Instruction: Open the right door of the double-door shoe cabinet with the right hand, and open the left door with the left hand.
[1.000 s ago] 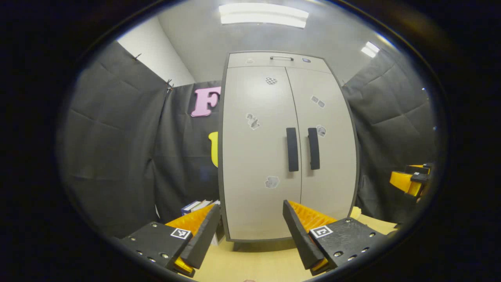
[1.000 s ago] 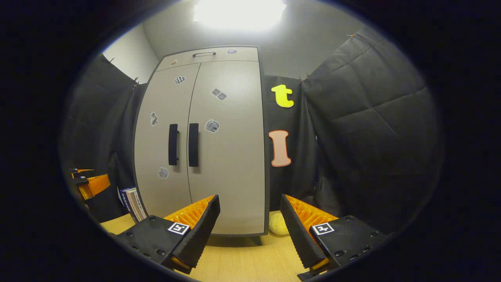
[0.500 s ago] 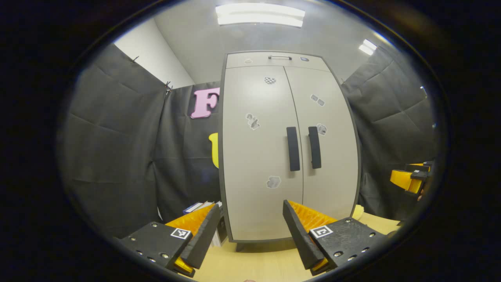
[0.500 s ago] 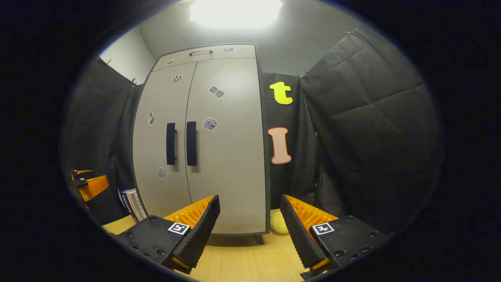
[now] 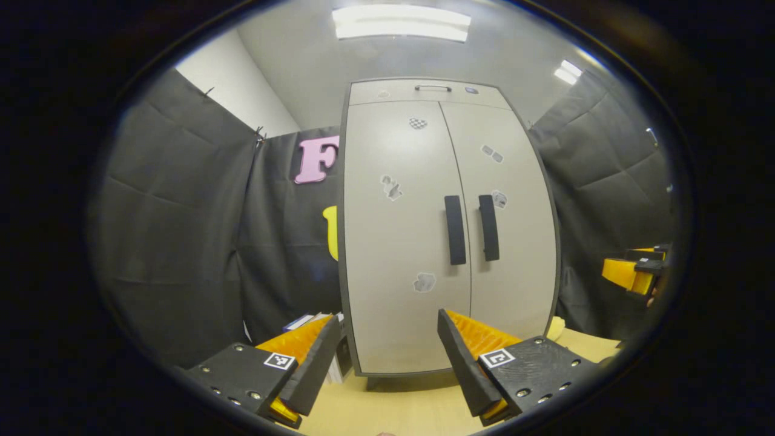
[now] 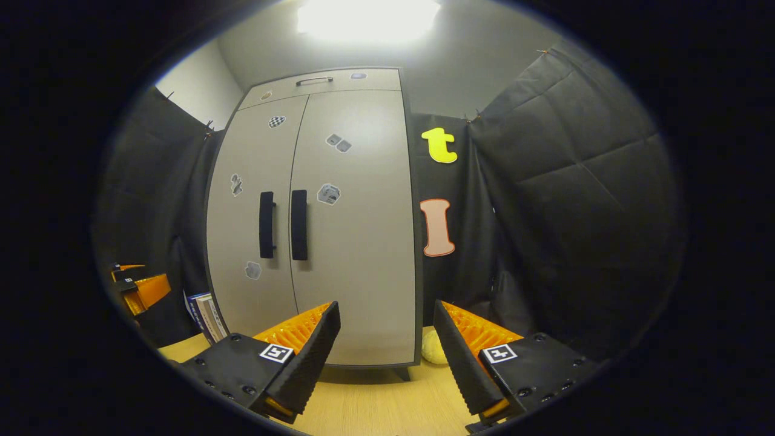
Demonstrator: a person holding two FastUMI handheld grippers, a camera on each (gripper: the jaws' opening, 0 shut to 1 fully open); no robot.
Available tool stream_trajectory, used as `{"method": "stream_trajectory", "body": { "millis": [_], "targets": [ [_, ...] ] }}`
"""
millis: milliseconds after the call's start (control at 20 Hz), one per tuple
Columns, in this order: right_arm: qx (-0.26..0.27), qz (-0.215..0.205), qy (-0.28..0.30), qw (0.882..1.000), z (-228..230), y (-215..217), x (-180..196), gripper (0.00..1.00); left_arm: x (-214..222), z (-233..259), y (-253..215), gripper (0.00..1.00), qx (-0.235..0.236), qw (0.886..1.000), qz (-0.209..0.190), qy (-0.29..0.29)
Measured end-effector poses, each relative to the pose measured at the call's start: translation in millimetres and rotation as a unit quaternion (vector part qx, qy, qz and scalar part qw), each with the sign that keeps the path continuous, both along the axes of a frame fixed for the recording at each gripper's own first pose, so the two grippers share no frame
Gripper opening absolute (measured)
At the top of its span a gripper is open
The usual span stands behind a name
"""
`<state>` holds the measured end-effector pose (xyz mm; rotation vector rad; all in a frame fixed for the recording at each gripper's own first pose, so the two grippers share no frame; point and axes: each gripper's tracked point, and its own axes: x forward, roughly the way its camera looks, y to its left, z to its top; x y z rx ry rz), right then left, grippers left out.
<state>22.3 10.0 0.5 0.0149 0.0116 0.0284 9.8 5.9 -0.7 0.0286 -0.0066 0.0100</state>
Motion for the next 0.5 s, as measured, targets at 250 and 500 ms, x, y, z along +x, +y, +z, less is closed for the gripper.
{"method": "stream_trajectory", "body": {
  "millis": [250, 500],
  "targets": [
    [-0.003, 0.028, -0.003, 1.0, 9.6, 20.2, 21.1, 0.98, -3.5, -0.2, 13.0, 0.94, 0.002, 1.0, 0.016, -0.001],
    [0.004, 0.05, -0.007, 0.999, 24.1, 41.1, 49.1, 0.98, -12.2, -3.6, 31.6, 0.94, 0.008, 0.999, 0.041, 0.001]
  ]
}}
